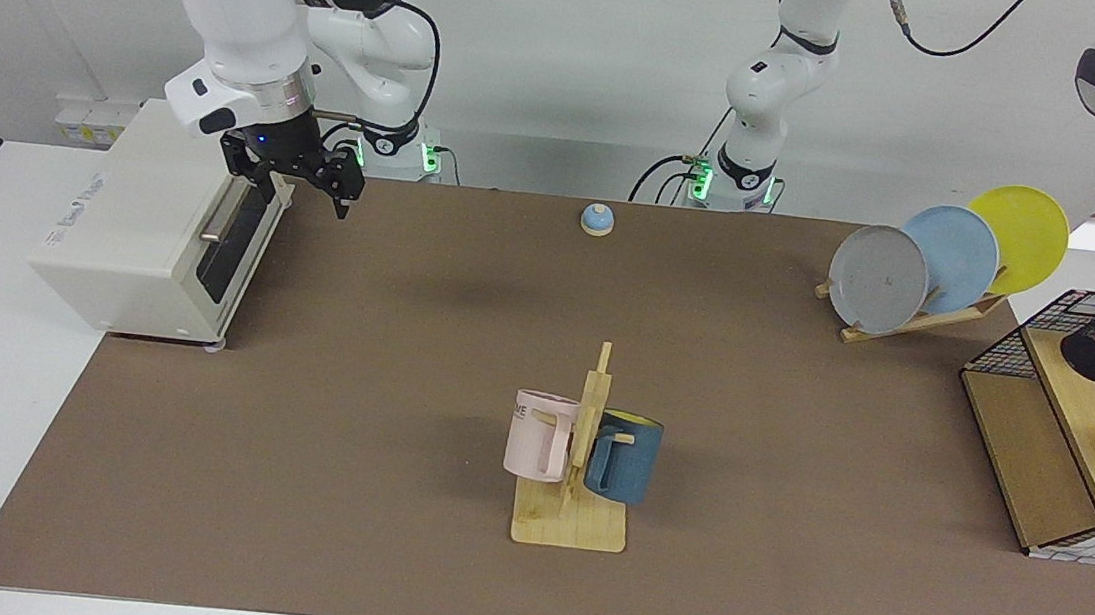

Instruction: Put markers into pen holder

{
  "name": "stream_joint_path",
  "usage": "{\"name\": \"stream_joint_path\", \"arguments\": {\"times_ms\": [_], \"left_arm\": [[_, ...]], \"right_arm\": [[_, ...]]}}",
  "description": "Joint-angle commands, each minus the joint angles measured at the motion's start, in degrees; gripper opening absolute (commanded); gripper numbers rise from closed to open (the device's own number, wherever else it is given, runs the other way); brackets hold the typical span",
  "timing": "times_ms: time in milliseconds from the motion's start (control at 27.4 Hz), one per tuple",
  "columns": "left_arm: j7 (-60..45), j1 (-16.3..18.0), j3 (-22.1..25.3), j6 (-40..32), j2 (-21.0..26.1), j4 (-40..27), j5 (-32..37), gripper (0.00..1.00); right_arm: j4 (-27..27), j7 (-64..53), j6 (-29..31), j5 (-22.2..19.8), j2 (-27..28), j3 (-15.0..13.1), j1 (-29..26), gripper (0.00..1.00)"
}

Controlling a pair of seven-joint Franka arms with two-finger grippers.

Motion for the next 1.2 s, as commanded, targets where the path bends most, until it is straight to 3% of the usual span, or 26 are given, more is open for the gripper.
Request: {"name": "stream_joint_path", "arguments": {"times_ms": [0,219,1167], "left_arm": [[-1.7,0.7,-0.4,1.8,-0.9,-3.2,-0.7,0.0],[-1.5,2.2,-0.2,6.7,-0.8,-5.6,-0.5,0.0],[-1.5,1.4,-0.5,3.3,-0.8,-2.9,-1.2,0.0]], "right_arm": [[-0.6,0.8,0.0,1.0,-0.5,0.6,-0.9,1.0],[-0.6,0.8,0.0,1.0,-0.4,0.6,-1.0,1.0],[-0.6,0.8,0.0,1.0,-0.4,0.6,-1.0,1.0]]}}
